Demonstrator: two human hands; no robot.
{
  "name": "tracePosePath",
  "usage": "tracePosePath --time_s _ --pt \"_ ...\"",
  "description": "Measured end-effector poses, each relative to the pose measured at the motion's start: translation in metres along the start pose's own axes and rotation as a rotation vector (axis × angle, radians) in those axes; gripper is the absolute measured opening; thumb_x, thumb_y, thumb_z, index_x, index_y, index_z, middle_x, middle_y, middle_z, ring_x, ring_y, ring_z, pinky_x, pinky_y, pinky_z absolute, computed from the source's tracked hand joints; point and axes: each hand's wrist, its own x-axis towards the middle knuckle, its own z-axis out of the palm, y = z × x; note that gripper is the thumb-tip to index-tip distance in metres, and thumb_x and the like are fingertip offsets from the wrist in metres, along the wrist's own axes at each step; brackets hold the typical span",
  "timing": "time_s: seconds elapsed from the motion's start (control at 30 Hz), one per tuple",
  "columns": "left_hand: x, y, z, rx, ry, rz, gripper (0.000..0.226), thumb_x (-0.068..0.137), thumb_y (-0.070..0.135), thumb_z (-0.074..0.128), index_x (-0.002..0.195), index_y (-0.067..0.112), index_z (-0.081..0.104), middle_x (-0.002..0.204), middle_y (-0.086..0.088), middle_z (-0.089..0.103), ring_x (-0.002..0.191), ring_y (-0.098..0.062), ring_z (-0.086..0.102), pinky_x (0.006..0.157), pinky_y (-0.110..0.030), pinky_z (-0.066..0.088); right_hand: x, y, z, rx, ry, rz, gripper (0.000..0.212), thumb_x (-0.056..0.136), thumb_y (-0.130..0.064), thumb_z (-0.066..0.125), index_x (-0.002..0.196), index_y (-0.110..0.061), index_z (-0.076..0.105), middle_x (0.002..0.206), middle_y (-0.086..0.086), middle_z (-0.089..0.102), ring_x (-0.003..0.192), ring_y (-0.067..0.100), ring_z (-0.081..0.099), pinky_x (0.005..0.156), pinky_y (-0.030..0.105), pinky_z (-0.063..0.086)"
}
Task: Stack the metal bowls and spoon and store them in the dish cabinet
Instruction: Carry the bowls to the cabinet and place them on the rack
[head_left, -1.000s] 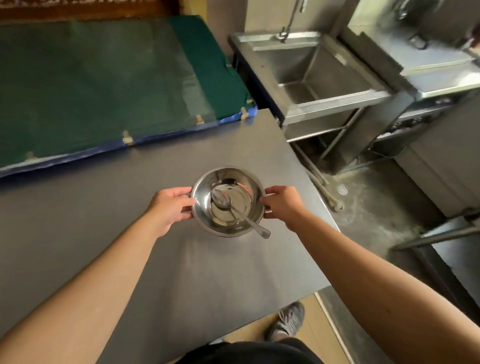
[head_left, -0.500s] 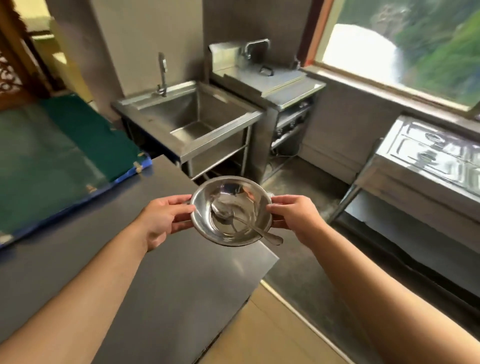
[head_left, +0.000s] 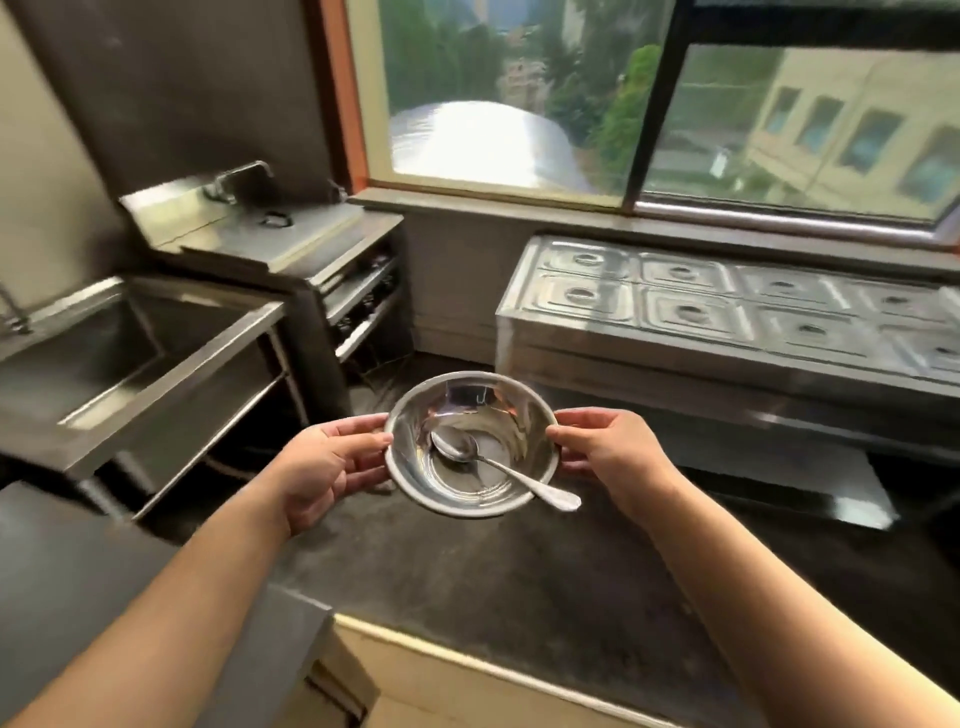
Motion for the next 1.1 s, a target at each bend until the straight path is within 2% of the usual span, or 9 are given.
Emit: tracePosePath --time_s 0.1,0.23,0.3,0.43,0.57,0.7,0.77,0.93,1.1 --pt "0.030 -0.001 0.066 0.011 -0.117 -0.044 0.044 0.070 0.002 0.073 0.114 0.001 0.070 0.096 -0.015 0.078 0.073 -0.019 0.076 0.064 -0.033 0.064 -0.003 -0.005 -0.065 0.055 0.110 -0.013 0.018 0.083 0.001 0.077 0.100 -0.001 0.073 0.081 0.015 0.078 0.062 0.021 0.074 0.054 0.027 0.058" --pt "0.064 -0.001 0.144 0.027 -0.251 -0.075 0.046 0.070 0.000 0.072 0.116 -0.001 0.069 0.097 -0.016 0.077 0.073 -0.019 0.075 0.060 -0.028 0.061 -0.011 -0.007 -0.137 0.116 0.255 -0.019 0.015 0.084 0.001 0.077 0.099 -0.001 0.073 0.088 0.020 0.077 0.071 0.031 0.076 0.061 0.035 0.061" --pt "0.081 -0.002 0.186 0.048 -0.324 -0.096 0.046 0.070 -0.001 0.072 0.116 -0.002 0.068 0.095 -0.016 0.077 0.072 -0.019 0.075 0.061 -0.029 0.062 -0.016 -0.007 -0.173 0.139 0.346 -0.029 0.014 0.083 0.000 0.078 0.097 -0.003 0.074 0.088 0.019 0.078 0.070 0.030 0.076 0.061 0.034 0.060" --pt "0.119 -0.003 0.268 0.099 -0.481 -0.141 0.034 0.082 -0.007 0.065 0.115 -0.002 0.069 0.092 -0.018 0.077 0.071 -0.021 0.076 0.058 -0.029 0.061 -0.023 -0.008 -0.237 0.184 0.506 -0.037 0.015 0.082 0.000 0.079 0.097 -0.002 0.074 0.087 0.017 0.078 0.071 0.030 0.076 0.059 0.034 0.060" --pt "0.160 -0.007 0.346 0.164 -0.618 -0.153 0.034 0.079 -0.002 0.068 0.113 0.001 0.072 0.093 -0.015 0.077 0.071 -0.017 0.075 0.059 -0.025 0.060 -0.018 -0.011 -0.291 0.205 0.671 -0.059 0.014 0.083 0.002 0.078 0.095 -0.003 0.073 0.081 0.012 0.078 0.064 0.022 0.075 0.054 0.030 0.059" --pt "0.210 -0.010 0.429 0.172 -0.767 -0.224 0.029 0.078 -0.002 0.068 0.105 0.002 0.077 0.091 -0.017 0.077 0.070 -0.020 0.076 0.057 -0.028 0.061 -0.002 -0.017 -0.346 0.201 0.826 -0.058 0.015 0.083 0.000 0.078 0.097 -0.003 0.074 0.086 0.015 0.078 0.070 0.025 0.074 0.069 0.042 0.062" --pt "0.234 -0.009 0.467 0.181 -0.841 -0.222 0.031 0.076 -0.001 0.068 0.106 0.002 0.077 0.092 -0.017 0.077 0.072 -0.021 0.076 0.059 -0.028 0.061 0.008 -0.025 -0.370 0.215 0.881 -0.070 0.015 0.084 0.000 0.078 0.098 -0.003 0.074 0.086 0.016 0.078 0.071 0.025 0.074 0.071 0.043 0.062" --pt "0.289 0.004 0.565 0.253 -0.976 -0.190 0.030 0.071 0.005 0.070 0.099 0.009 0.081 0.091 -0.009 0.079 0.071 -0.016 0.075 0.059 -0.024 0.060 0.037 -0.049 -0.423 0.256 1.034 -0.100 0.014 0.084 0.002 0.076 0.097 -0.003 0.074 0.085 0.016 0.077 0.069 0.023 0.073 0.060 0.036 0.062" --pt "0.325 0.009 0.645 0.288 -1.094 -0.258 0.042 0.071 0.000 0.071 0.113 0.002 0.073 0.096 -0.016 0.076 0.071 -0.021 0.074 0.059 -0.027 0.060 0.050 -0.061 -0.462 0.310 1.164 -0.132 0.017 0.083 0.004 0.075 0.099 0.000 0.072 0.081 0.014 0.076 0.061 0.018 0.073 0.051 0.027 0.058"
